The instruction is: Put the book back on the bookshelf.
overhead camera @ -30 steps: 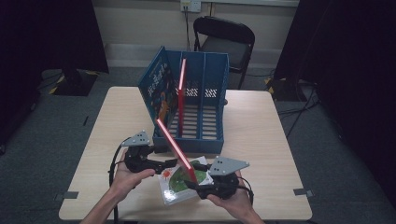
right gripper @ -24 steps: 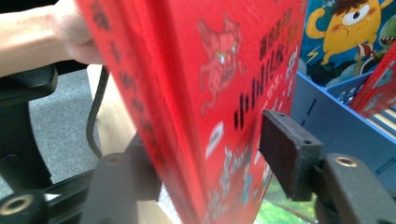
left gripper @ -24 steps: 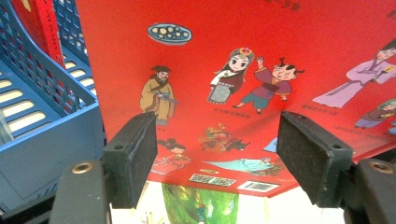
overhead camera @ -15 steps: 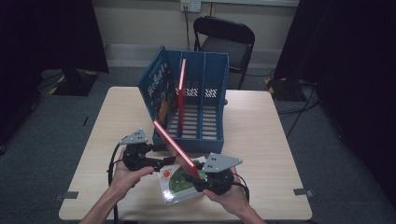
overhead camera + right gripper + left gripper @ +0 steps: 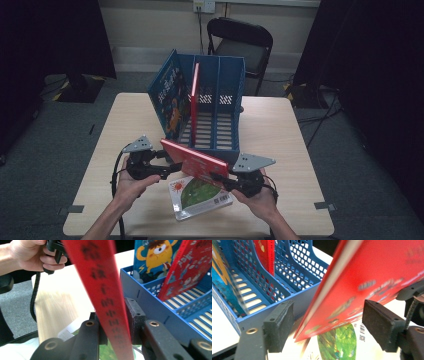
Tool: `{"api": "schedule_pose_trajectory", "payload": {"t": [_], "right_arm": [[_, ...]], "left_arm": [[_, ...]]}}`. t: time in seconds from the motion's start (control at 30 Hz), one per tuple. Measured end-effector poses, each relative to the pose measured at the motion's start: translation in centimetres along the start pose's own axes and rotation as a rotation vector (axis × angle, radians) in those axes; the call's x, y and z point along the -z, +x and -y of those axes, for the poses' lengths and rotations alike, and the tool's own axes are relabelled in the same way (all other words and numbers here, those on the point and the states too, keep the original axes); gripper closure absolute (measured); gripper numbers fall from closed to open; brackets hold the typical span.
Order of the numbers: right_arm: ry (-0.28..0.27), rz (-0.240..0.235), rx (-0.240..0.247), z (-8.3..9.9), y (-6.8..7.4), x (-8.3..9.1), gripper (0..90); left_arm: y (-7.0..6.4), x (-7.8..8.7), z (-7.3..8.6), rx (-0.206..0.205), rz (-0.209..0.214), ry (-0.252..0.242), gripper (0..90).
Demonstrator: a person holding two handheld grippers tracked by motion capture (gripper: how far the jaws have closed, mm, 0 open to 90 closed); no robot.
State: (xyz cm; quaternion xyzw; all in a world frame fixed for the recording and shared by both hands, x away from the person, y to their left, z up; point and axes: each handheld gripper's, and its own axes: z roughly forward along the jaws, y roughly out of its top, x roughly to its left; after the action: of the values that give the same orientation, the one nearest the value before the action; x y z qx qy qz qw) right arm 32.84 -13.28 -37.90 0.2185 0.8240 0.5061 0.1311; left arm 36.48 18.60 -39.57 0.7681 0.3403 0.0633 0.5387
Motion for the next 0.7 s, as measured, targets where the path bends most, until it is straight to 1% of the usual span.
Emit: {"api": "schedule_pose_trajectory", "payload": {"t": [0.03,0.07,0.1,0.17,0.2,0.27,0.33,0.4,0.5,0.57,0.6,0.67,0.7], "right_arm": [[-0.002,0.004,-0.005,0.1,-0.1,0.1,76.5],[-0.005,0.009,-0.010,0.1,-0.3,0.1,76.8],[-0.008,0.006,-0.013,0.2,-0.4,0.1,76.7],[-0.013,-0.001,-0.017,0.2,-0.5,0.1,76.5],[-0.016,-0.007,-0.006,0.1,-0.5,0.0,76.4],[-0.013,-0.009,0.003,0.0,-0.4,0.0,76.3],[-0.011,-0.013,0.010,0.0,-0.3,-0.1,76.1],[-0.011,-0.017,0.018,0.0,-0.2,-0.1,75.9],[-0.017,-0.020,0.014,0.0,-0.3,-0.1,75.1],[-0.028,-0.024,0.008,0.0,-0.3,-0.2,74.8],[-0.033,-0.022,0.006,0.0,-0.4,-0.3,74.3],[-0.049,-0.021,0.000,-0.1,-0.4,-0.5,73.0],[-0.051,-0.017,0.003,-0.3,-0.3,-0.7,72.9]], "left_arm": [[-0.1,-0.1,0.0,-0.006,0.000,-0.002,25.8],[-0.1,-0.2,0.0,-0.002,0.002,-0.002,26.2],[-0.1,-0.3,-0.1,-0.002,0.013,-0.001,26.2],[-0.2,-0.5,-0.1,-0.002,0.010,-0.003,26.3],[-0.2,-0.8,0.0,-0.006,0.009,0.004,26.3],[-0.2,-1.0,0.0,-0.004,0.007,0.000,26.3],[-0.1,-1.3,0.0,-0.011,0.005,0.004,26.2],[-0.2,-1.5,0.0,-0.022,0.015,0.008,25.9],[-0.6,-1.8,0.0,-0.035,0.009,0.014,24.2],[-0.8,-1.8,-0.1,-0.053,-0.014,0.022,23.6],[-0.8,-1.8,-0.1,-0.053,-0.014,0.022,23.9],[-1.0,-2.0,-0.1,-0.046,0.013,0.011,25.6],[-1.1,-2.1,-0.2,-0.050,0.009,0.015,25.3]]}}
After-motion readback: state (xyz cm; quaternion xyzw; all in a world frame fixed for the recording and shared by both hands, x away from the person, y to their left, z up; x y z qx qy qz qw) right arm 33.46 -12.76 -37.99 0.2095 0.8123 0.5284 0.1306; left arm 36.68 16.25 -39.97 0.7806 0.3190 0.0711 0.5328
